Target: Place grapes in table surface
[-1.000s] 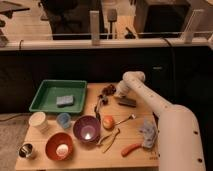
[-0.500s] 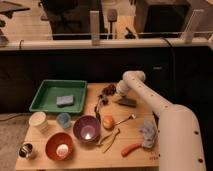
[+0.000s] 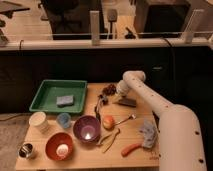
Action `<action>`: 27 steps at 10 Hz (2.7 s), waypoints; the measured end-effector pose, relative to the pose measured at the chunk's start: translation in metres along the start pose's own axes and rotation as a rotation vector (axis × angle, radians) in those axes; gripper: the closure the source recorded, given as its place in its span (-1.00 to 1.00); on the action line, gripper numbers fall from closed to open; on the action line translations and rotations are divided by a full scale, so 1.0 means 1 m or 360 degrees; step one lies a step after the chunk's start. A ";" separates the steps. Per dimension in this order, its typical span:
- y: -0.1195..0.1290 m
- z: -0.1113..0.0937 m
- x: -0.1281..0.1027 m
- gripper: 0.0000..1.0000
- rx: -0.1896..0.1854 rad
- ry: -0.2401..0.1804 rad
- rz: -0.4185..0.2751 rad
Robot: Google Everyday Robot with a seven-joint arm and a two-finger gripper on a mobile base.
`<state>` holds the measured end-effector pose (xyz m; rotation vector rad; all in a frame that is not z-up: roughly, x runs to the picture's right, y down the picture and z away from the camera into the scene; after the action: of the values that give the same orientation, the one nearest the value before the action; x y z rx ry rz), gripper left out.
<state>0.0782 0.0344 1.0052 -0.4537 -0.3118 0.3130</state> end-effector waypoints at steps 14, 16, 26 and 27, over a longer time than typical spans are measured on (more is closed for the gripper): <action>-0.053 -0.085 -0.073 0.90 0.0052 -0.0380 -0.0189; -0.052 -0.100 -0.077 0.90 0.0098 -0.0449 -0.0201; -0.060 -0.201 -0.100 0.90 0.0360 -0.0529 -0.0211; -0.064 -0.214 -0.102 0.90 0.0398 -0.0515 -0.0224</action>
<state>0.0772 -0.1370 0.8302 -0.1314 -0.6096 0.2829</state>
